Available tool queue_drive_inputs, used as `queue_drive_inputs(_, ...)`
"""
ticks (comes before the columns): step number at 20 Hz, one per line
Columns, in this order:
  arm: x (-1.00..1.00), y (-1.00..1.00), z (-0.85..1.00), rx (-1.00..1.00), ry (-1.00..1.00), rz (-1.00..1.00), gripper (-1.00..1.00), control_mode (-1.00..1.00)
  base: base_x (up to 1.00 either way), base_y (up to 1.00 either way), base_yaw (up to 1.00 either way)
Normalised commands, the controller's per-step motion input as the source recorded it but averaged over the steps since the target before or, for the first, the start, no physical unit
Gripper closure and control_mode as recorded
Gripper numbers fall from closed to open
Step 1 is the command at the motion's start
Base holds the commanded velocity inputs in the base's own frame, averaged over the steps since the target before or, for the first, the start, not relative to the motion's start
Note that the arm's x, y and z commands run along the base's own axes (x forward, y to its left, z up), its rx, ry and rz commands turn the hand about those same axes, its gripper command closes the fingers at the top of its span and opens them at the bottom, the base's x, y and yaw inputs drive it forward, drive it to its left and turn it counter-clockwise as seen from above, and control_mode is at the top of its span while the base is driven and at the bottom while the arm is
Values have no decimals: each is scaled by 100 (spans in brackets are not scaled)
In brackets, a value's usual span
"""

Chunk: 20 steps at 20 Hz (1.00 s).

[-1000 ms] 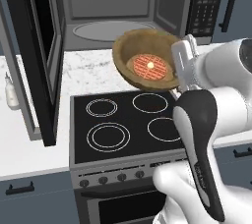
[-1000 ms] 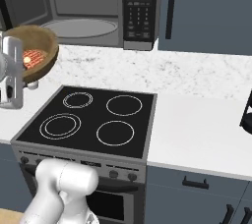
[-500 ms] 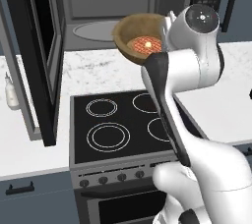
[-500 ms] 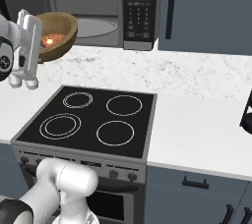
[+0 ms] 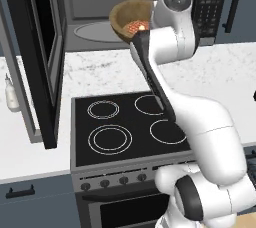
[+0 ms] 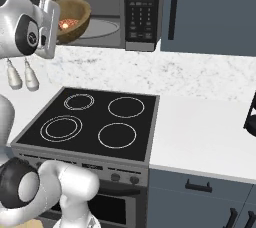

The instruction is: Open the microwave, place the bowl with waffle inside the microwave, then close the microwave door and turn it on.

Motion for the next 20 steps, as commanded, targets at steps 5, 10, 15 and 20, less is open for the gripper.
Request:
queue_drive_inputs(5, 99, 4, 7, 0, 0, 0, 100, -100, 0, 0, 0)
queue_drive_inputs(10, 97, 4, -11, 0, 3, 0, 100, -100, 0, 0, 0)
queue_drive_inputs(15, 87, 7, -22, 0, 5, 0, 100, -100, 0, 0, 0)
queue_drive_inputs(20, 71, 4, -36, 0, 3, 0, 100, -100, 0, 0, 0)
